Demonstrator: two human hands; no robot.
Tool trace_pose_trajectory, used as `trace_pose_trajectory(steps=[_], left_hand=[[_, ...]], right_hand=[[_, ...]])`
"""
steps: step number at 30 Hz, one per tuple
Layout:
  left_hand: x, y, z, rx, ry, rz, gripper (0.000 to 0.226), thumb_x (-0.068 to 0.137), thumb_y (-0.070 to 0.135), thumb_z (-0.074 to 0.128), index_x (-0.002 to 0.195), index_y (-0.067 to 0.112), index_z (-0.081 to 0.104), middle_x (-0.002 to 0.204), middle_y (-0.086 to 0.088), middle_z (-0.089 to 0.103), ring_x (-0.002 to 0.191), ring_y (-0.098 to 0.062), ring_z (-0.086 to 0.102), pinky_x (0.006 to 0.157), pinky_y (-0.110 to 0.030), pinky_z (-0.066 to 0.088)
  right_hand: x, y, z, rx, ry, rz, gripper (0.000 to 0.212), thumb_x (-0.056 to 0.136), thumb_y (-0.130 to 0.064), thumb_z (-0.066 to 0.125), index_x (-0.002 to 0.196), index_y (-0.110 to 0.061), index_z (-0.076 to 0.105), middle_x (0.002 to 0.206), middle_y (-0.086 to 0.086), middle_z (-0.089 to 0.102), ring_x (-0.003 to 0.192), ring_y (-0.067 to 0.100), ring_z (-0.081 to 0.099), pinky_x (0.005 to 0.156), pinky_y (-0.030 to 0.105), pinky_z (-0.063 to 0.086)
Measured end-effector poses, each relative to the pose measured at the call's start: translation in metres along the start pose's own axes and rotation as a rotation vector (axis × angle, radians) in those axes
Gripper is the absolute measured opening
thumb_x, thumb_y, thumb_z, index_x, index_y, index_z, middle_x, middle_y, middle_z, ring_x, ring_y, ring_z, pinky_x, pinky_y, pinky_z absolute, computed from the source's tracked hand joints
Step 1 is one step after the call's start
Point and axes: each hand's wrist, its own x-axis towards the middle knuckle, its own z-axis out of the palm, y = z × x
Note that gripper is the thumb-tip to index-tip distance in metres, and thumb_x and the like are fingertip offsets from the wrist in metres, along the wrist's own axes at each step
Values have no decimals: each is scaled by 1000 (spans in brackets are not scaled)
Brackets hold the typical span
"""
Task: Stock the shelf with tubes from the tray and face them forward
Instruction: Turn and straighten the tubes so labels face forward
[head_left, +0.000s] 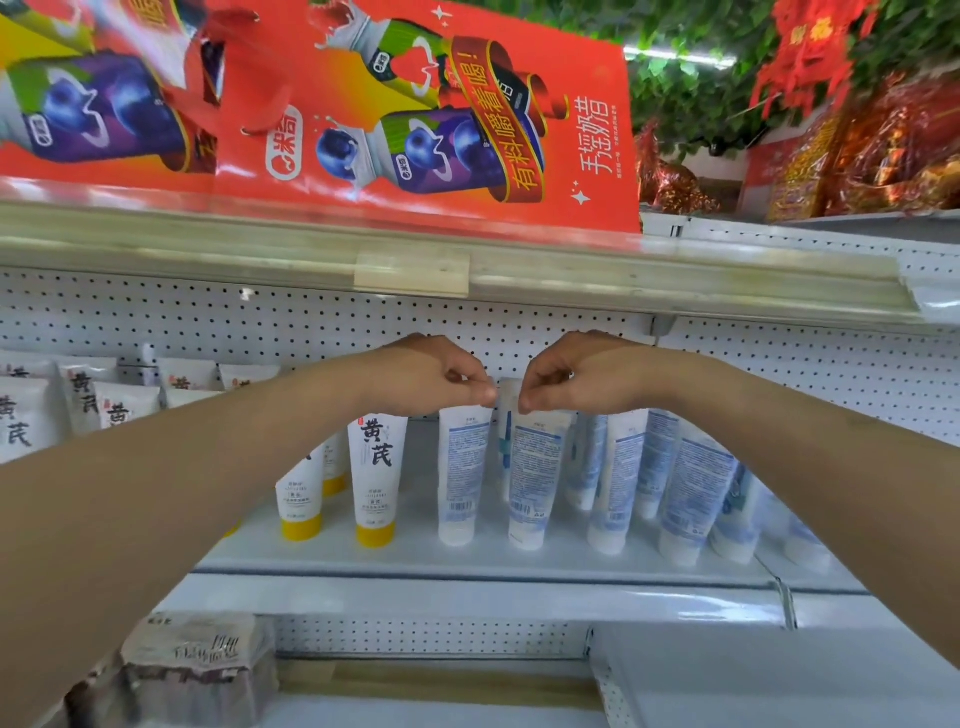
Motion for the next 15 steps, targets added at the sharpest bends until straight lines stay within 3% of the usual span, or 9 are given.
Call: trace_pose_trajectory(steps=[2, 5, 8, 10, 13, 15], left_hand=[[0, 1, 0, -6, 0, -35, 32, 90, 57, 51, 109, 39, 69, 103, 15, 63, 101, -9, 58, 86, -26, 46], [3, 3, -2, 23, -3, -84, 33, 92, 54, 50, 107, 33, 70, 97, 12, 69, 95, -10, 62, 87, -28, 51], [4, 5, -4, 5, -11, -83, 21, 91, 38, 60, 107, 31, 71, 90, 22, 65, 88, 1, 59, 75, -17, 47], [5, 5, -5, -17, -4, -63, 18, 89, 32, 65, 105, 31, 73, 86, 27, 62, 90, 3, 59, 75, -15, 47], [6, 7, -6, -51, -8, -69, 19, 90, 22, 64, 103, 31, 75, 87, 26, 65, 99, -1, 60, 89, -21, 49], [6, 7, -6, -39, -6, -71, 19, 88, 22, 68, 102, 32, 74, 86, 25, 65, 97, 0, 60, 87, -19, 48]], right_hand=[[-1, 0, -1, 5, -2, 8, 22, 91, -48, 60, 103, -35, 72, 93, -21, 62, 90, 1, 57, 76, 22, 45], [-2, 2, -3, 27, -1, 22, 19, 93, -37, 60, 105, -34, 74, 96, -18, 68, 91, 0, 58, 78, 20, 47], [-2, 5, -3, 24, -12, 4, 21, 92, -22, 62, 105, -32, 75, 92, -19, 70, 90, -2, 61, 75, 14, 45], [0, 8, 0, 20, 6, 6, 17, 89, -25, 69, 104, -31, 75, 88, -23, 67, 86, -4, 60, 70, 11, 44], [4, 10, 3, 17, 58, 26, 18, 83, -32, 76, 101, -28, 75, 84, -23, 64, 81, -5, 58, 66, 11, 43], [5, 11, 4, 1, 82, 34, 18, 82, -34, 77, 99, -27, 76, 83, -21, 65, 80, -4, 58, 65, 12, 43]])
